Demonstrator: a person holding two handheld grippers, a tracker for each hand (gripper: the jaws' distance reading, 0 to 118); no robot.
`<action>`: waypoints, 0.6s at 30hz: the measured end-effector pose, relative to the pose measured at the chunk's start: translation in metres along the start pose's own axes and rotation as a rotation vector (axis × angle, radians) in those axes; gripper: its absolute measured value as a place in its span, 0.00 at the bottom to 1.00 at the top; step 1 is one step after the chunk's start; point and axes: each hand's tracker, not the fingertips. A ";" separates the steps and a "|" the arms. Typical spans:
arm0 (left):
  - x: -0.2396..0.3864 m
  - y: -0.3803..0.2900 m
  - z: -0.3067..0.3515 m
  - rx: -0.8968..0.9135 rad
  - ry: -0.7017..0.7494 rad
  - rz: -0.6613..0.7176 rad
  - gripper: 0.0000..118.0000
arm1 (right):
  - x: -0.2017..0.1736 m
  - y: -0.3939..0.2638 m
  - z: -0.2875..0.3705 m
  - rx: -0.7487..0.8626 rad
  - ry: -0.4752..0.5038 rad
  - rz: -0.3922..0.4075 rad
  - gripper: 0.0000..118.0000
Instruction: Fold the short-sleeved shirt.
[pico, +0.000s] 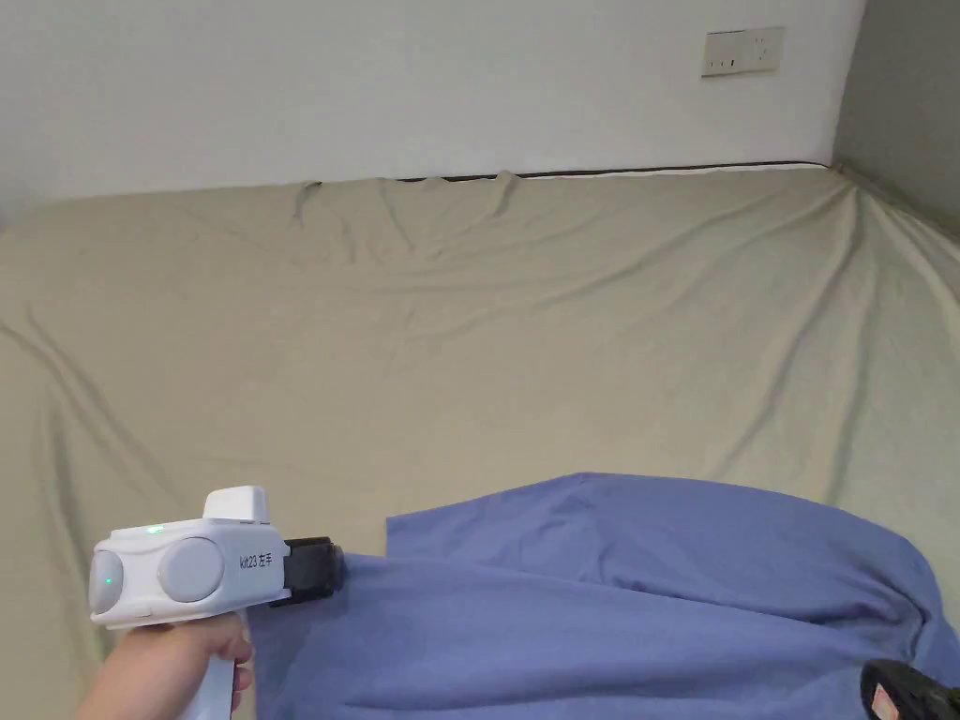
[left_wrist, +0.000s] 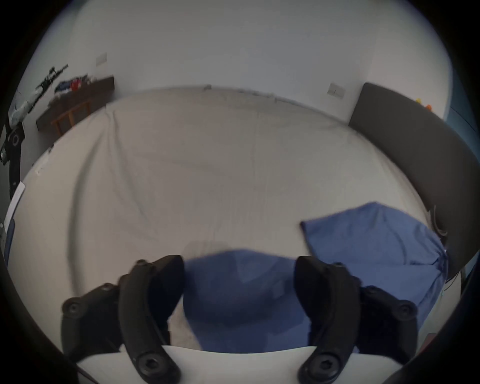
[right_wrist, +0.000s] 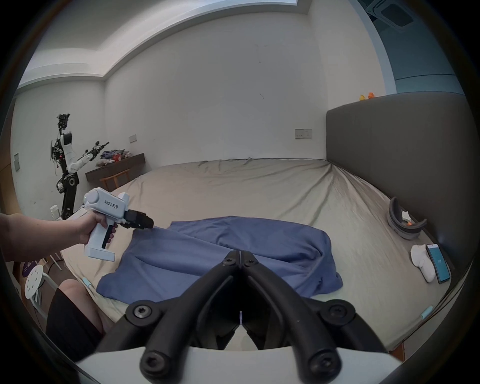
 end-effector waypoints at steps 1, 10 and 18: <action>0.005 -0.010 -0.001 0.031 0.038 -0.028 0.57 | 0.002 -0.001 0.000 -0.005 -0.009 0.000 0.00; 0.055 -0.043 0.053 0.101 -0.014 -0.167 0.01 | 0.013 -0.002 -0.001 -0.019 -0.040 -0.040 0.00; 0.022 -0.034 0.131 0.290 -0.115 0.013 0.01 | 0.022 -0.004 0.006 -0.024 -0.079 -0.040 0.00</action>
